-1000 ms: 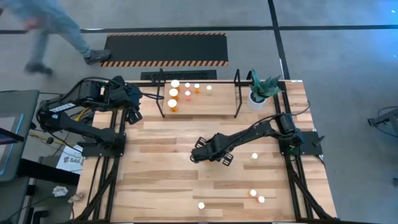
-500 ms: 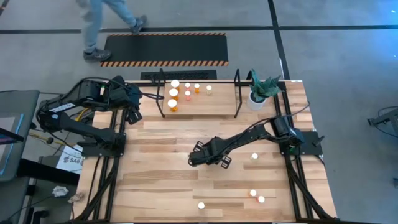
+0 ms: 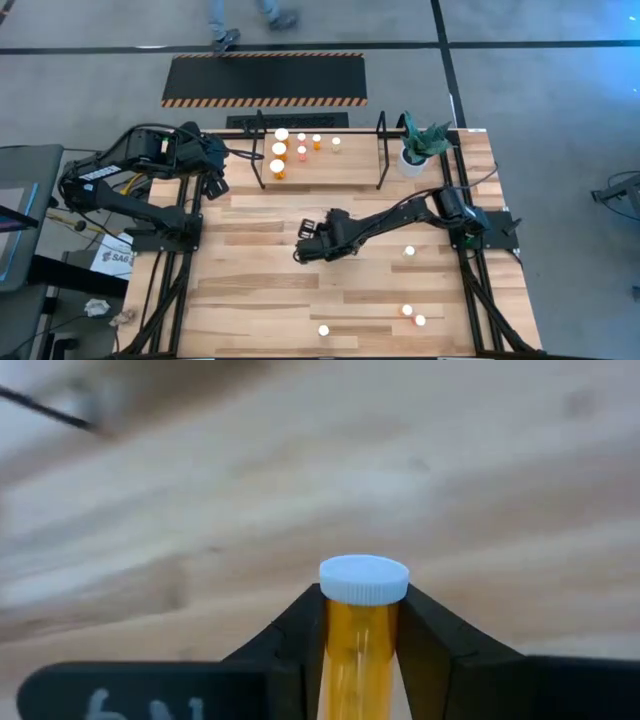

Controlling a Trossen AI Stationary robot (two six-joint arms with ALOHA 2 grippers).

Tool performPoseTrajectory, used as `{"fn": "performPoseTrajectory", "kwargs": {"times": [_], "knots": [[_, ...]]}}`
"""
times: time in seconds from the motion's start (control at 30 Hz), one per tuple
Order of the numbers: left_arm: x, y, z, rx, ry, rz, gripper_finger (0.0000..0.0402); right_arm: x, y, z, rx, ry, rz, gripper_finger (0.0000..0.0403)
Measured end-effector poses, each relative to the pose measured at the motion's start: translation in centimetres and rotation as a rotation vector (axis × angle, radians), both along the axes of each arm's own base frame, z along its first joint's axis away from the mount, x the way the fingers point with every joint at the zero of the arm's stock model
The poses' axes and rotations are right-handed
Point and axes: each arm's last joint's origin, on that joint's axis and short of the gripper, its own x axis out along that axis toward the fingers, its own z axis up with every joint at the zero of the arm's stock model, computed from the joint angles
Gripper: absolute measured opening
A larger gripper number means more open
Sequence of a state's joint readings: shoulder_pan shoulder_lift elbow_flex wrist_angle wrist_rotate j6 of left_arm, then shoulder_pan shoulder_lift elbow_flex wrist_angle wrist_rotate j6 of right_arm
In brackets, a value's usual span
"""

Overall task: Pick and place medicine bottles onto shelf by color
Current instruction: Put the top small orange pill bottle on the shelf aligned with the other small orange pill bottle

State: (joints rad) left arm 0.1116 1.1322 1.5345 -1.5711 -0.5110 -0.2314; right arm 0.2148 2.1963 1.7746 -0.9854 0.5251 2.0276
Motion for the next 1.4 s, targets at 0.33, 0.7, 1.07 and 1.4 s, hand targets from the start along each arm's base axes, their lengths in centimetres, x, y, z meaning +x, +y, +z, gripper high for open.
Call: {"fn": "performPoseTrajectory", "kwargs": {"times": [0.33,0.7,1.07,1.4], "knots": [[0.0,0.1,0.0,0.02,-0.002,0.009,0.0178,0.3,-2.8,5.9,-0.549,0.127,0.089,0.0116],[0.1,0.1,0.1,0.024,-0.031,0.033,0.0178,0.0,-7.7,6.1,-0.769,0.289,0.02,0.0116],[0.1,0.2,0.1,0.042,-0.03,0.043,0.0178,2.0,-9.4,4.6,-0.681,0.245,0.042,0.0116],[0.1,0.2,0.1,0.054,-0.009,0.017,0.0178,6.2,-5.7,-0.7,-0.767,0.251,0.262,0.0116]]}}
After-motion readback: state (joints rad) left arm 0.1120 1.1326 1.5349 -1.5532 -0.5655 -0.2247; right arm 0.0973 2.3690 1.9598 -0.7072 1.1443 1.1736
